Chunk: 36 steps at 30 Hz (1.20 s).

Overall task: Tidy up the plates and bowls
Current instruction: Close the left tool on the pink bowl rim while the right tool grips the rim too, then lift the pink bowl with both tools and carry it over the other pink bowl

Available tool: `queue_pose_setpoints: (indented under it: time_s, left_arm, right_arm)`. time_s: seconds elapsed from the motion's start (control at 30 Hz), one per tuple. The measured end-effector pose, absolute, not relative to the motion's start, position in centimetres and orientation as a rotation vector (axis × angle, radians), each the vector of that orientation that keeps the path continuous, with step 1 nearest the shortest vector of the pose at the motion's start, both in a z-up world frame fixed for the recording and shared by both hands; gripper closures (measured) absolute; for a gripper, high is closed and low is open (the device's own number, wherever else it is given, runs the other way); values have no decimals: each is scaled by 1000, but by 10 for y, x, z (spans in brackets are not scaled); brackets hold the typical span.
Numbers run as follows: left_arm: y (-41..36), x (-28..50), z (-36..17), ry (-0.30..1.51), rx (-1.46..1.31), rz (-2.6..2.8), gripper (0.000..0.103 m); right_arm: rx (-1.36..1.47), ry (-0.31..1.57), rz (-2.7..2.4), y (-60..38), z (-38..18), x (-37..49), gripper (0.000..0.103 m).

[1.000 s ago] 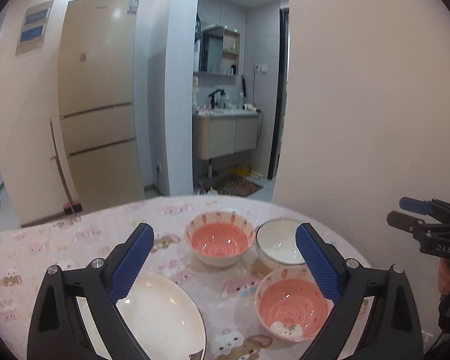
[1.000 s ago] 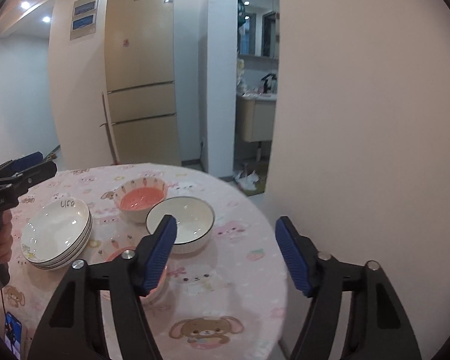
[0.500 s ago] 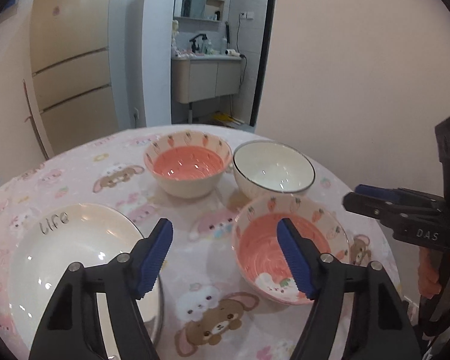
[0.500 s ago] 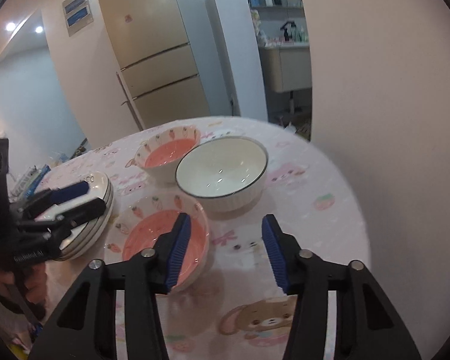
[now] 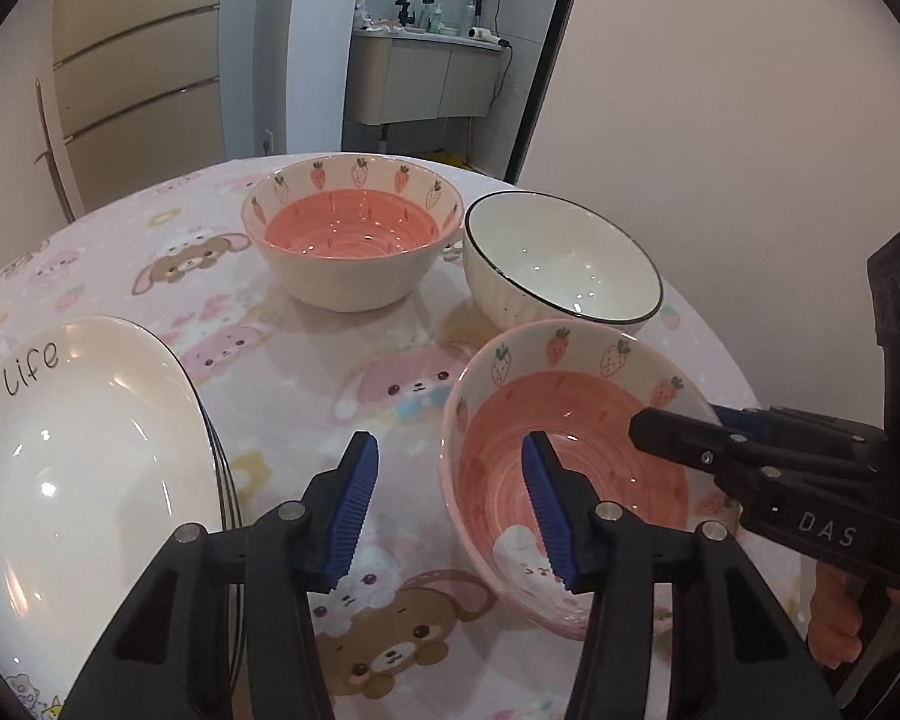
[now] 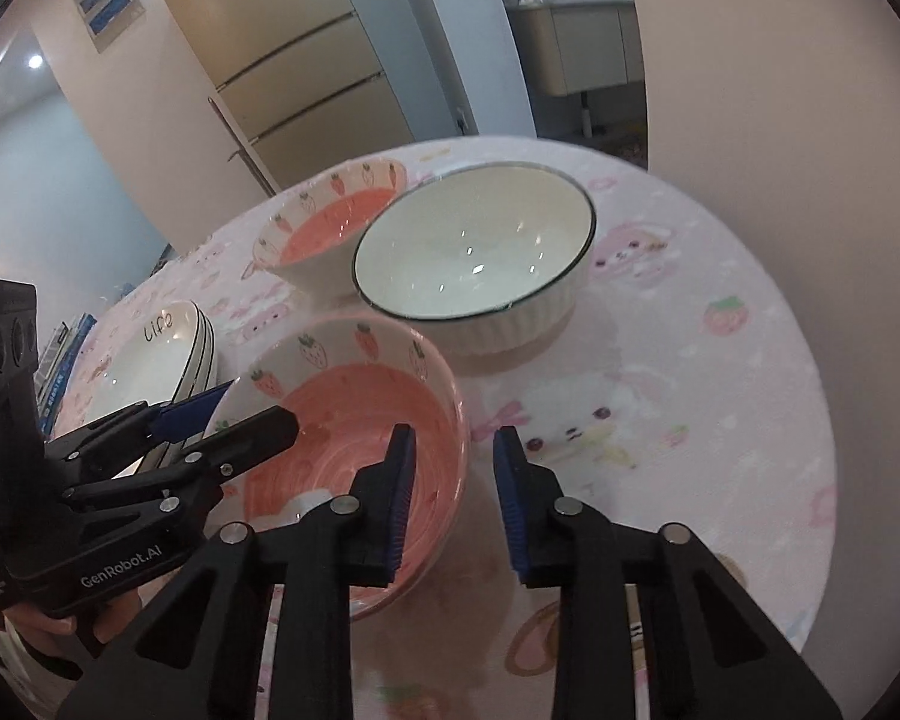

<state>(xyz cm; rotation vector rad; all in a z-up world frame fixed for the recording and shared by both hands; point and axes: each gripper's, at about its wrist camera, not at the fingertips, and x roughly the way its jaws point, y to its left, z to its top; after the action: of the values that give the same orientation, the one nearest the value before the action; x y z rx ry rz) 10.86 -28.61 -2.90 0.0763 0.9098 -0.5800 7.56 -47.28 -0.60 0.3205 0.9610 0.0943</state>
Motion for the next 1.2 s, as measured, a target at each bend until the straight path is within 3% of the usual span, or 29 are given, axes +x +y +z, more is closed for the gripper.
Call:
queue_pose_setpoints:
  time_s: [0.23, 0.27, 0.47, 0.57, 1.2]
  left_arm:
    - [-302, 105, -38, 962, 149, -612, 55]
    - [-305, 105, -42, 980, 159, -618, 62]
    - [-306, 111, -51, 1043, 101, -630, 77]
    - [-304, 111, -52, 1049, 90, -625, 80]
    - [-270, 93, 30, 897, 94, -605, 81]
  right_arm:
    - [397, 1066, 147, -466, -31, 85, 77]
    - [395, 1056, 146, -464, -31, 84, 77]
    - [385, 1062, 117, -462, -32, 84, 86]
    - [378, 1056, 103, -462, -30, 82, 88]
    - [292, 903, 125, -434, 49, 79, 88]
